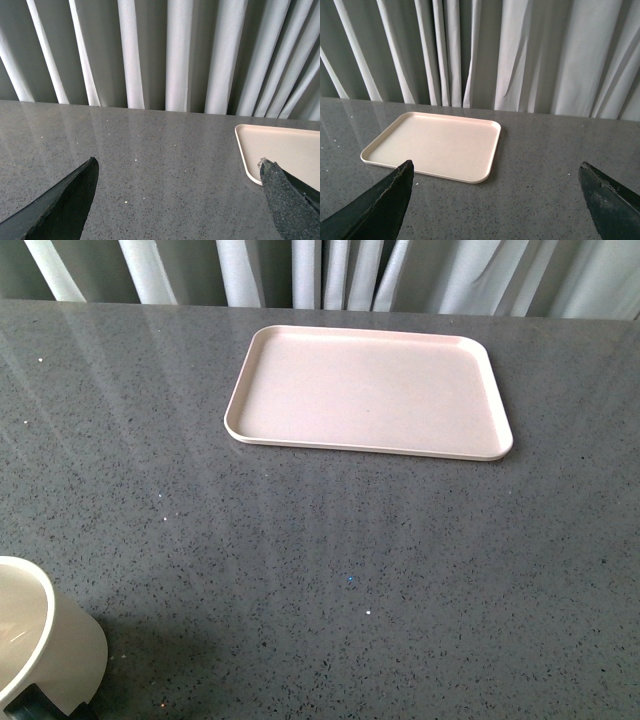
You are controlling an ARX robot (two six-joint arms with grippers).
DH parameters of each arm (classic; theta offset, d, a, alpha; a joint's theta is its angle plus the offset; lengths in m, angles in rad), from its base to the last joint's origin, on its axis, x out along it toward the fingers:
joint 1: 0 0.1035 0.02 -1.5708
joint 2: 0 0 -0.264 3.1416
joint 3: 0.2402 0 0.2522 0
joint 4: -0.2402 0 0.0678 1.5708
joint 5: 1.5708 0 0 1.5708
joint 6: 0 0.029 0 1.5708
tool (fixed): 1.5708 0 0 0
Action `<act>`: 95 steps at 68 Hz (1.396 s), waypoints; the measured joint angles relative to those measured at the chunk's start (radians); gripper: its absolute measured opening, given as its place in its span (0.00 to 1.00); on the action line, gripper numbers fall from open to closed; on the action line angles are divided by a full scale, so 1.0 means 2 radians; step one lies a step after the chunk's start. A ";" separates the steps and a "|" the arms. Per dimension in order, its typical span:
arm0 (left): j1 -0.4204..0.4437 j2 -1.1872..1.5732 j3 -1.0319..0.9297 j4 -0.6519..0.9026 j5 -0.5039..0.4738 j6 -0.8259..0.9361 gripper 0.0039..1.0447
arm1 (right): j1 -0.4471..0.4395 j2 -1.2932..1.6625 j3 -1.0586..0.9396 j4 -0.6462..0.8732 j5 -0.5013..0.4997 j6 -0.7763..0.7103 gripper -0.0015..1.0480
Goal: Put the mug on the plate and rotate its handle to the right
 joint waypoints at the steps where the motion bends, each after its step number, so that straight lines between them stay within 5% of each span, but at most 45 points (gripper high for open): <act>1: 0.000 0.000 0.000 0.000 0.000 0.000 0.91 | 0.000 0.000 0.000 0.000 0.000 0.000 0.91; 49: 0.002 0.005 0.002 -0.007 0.010 -0.006 0.91 | 0.000 0.000 0.000 0.000 0.000 0.000 0.91; 57: 0.063 0.144 0.093 -0.200 0.148 -0.050 0.91 | 0.000 0.000 0.000 0.000 -0.001 0.000 0.91; 66: 0.153 0.236 0.136 -0.224 0.200 -0.021 0.91 | 0.000 0.000 0.000 0.000 0.000 0.000 0.91; 77: 0.211 0.288 0.159 -0.226 0.206 0.032 0.91 | 0.000 0.000 0.000 0.000 0.000 0.000 0.91; 95: 0.199 0.335 0.158 -0.221 0.189 0.071 0.91 | 0.000 0.000 0.000 0.000 0.000 0.000 0.91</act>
